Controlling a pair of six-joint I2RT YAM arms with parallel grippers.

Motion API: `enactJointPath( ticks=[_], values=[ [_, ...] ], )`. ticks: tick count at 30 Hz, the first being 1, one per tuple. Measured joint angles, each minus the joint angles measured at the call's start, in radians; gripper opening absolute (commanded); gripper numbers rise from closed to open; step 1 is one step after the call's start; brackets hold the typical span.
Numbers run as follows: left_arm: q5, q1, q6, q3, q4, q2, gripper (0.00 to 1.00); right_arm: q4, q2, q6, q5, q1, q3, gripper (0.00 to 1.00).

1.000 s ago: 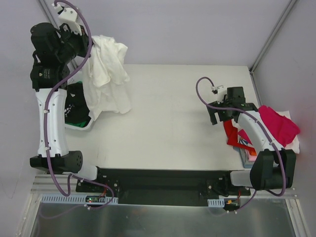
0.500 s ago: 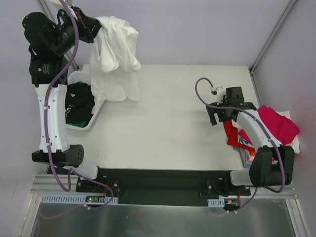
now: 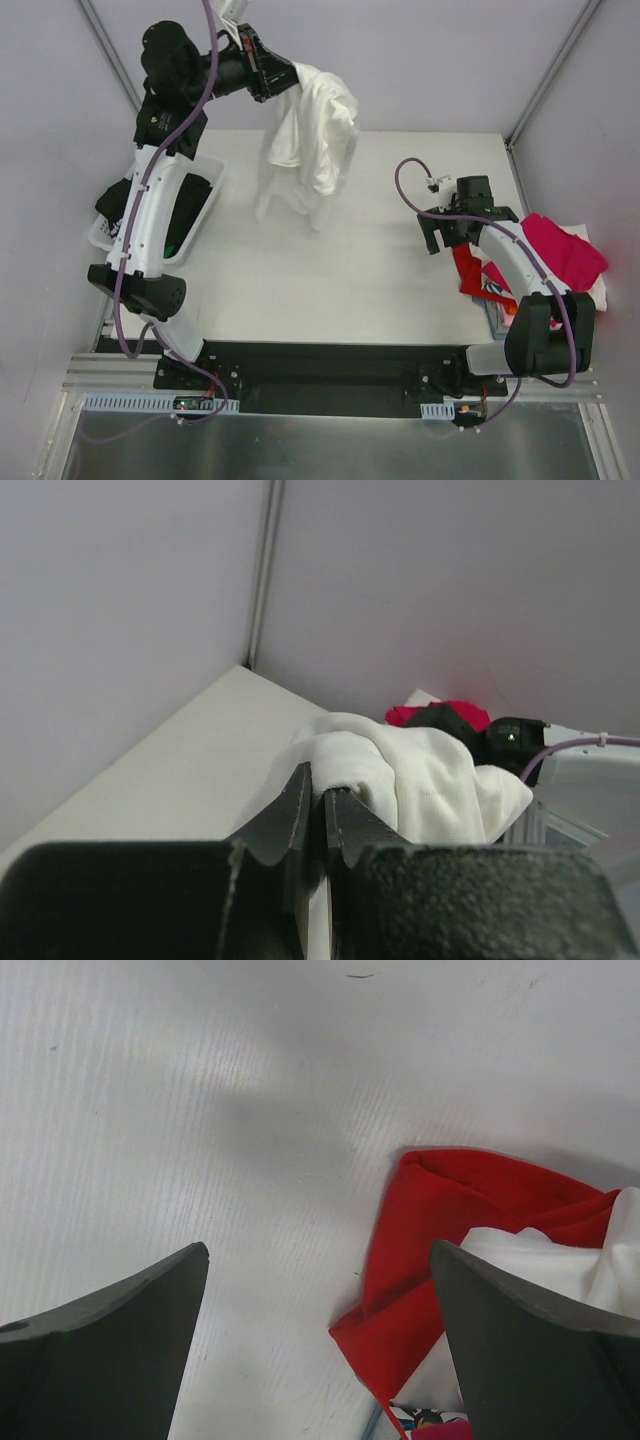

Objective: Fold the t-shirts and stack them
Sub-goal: Move the tshirt to the center of the board

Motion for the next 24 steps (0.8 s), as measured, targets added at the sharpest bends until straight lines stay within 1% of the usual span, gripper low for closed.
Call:
enactJointPath(
  ticks=[2, 5, 7, 9, 10, 11, 12, 13, 14, 15, 17, 19, 20, 22, 24],
  values=[
    [0.007, -0.024, 0.002, -0.026, -0.01, 0.024, 0.0, 0.0, 0.002, 0.0, 0.0, 0.0, 0.0, 0.97],
    [0.009, -0.029, 0.023, -0.067, -0.021, 0.031, 0.09, 0.0, 0.004, -0.002, 0.0, 0.0, 0.0, 0.97],
    [-0.003, -0.028, 0.053, -0.108, -0.015, 0.019, 0.1, 0.0, 0.007, -0.004, 0.001, 0.0, 0.0, 0.97],
    [-0.019, -0.027, 0.09, -0.176, -0.004, -0.01, 0.24, 0.0, 0.008, -0.006, 0.001, 0.0, 0.0, 0.97],
    [-0.035, -0.027, 0.115, -0.217, -0.005, -0.032, 0.33, 0.0, 0.008, -0.006, 0.0, 0.0, 0.0, 0.97],
    [-0.048, -0.027, 0.143, -0.264, 0.0, -0.055, 0.37, 0.0, 0.008, -0.006, 0.0, 0.0, 0.0, 0.97],
    [-0.063, -0.027, 0.166, -0.306, 0.001, -0.077, 0.52, 0.0, 0.008, -0.006, 0.0, 0.0, 0.0, 0.97],
    [-0.087, -0.027, 0.199, -0.362, 0.003, -0.11, 0.62, -0.001, 0.008, -0.006, 0.0, 0.0, 0.0, 0.97],
    [-0.117, -0.027, 0.237, -0.423, 0.008, -0.144, 0.71, 0.0, 0.008, -0.006, 0.0, 0.0, 0.0, 0.97],
    [-0.162, -0.027, 0.28, -0.503, 0.013, -0.191, 0.85, -0.001, 0.008, -0.007, 0.0, 0.0, 0.0, 0.97],
    [-0.23, -0.027, 0.373, -0.622, 0.019, -0.266, 0.95, 0.0, 0.008, -0.006, 0.0, 0.0, 0.0, 0.97],
    [-0.304, -0.027, 0.457, -0.737, 0.018, -0.338, 0.99, -0.001, 0.008, -0.006, 0.0, 0.0, 0.0, 0.97],
    [-0.359, -0.027, 0.51, -0.8, 0.021, -0.373, 0.99, -0.001, 0.008, -0.006, 0.0, 0.0, 0.0, 0.97],
    [-0.424, -0.027, 0.582, -0.878, 0.016, -0.414, 0.99, -0.001, 0.008, -0.006, 0.0, 0.0, 0.0, 0.97],
    [-0.444, -0.027, 0.632, -0.935, 0.016, -0.435, 0.99, -0.004, 0.008, -0.006, 0.0, 0.003, 0.004, 0.96]
  ],
)
